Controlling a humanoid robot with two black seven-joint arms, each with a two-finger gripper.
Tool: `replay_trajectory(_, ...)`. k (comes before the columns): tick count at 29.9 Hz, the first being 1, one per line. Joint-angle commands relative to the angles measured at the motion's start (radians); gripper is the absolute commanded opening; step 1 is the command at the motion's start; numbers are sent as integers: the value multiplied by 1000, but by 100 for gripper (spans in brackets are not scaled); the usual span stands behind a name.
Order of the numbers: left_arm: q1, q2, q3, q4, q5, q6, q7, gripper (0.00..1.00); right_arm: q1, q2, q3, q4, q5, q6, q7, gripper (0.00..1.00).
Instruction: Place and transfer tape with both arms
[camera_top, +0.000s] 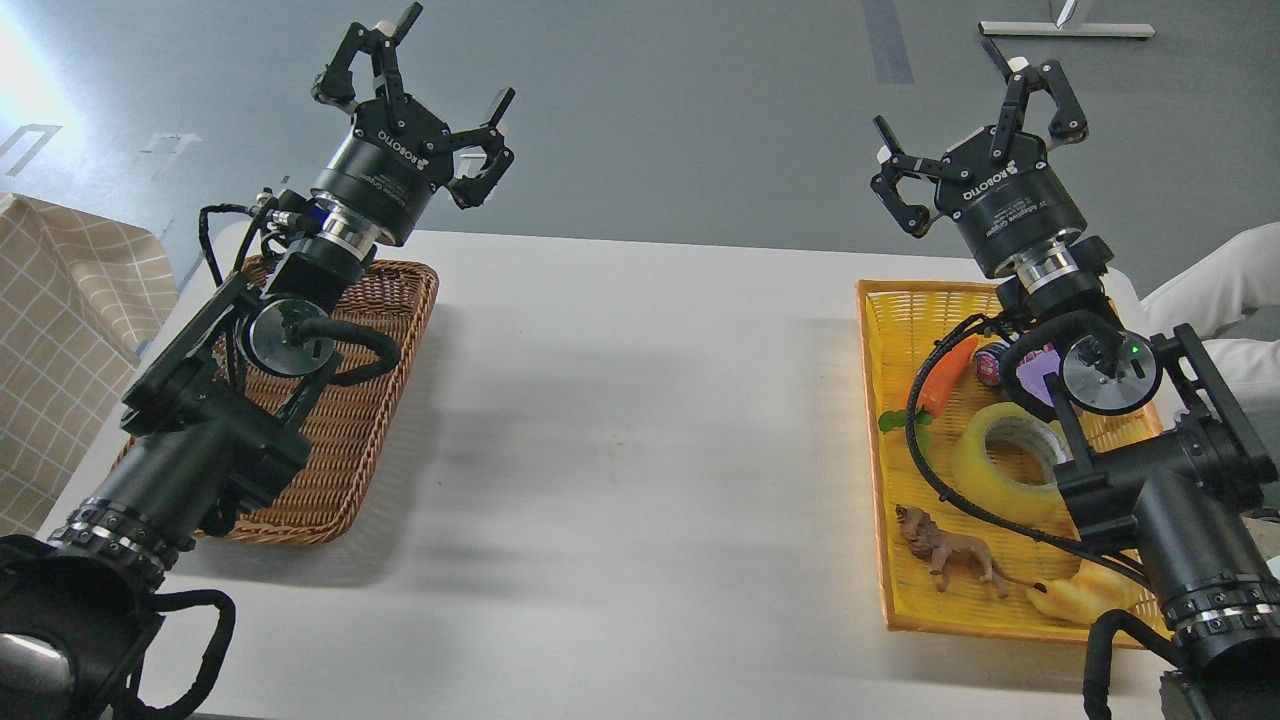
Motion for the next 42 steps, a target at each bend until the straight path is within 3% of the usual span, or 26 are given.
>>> replay_trajectory(1, 0, 0, 10, 0, 0, 0, 1, 98, 1, -1, 1, 0, 0, 0, 0, 100)
replay_trajectory(42, 0, -8, 2, -12, 2, 0, -6, 98, 6, -4, 1, 1, -1, 0, 2, 100)
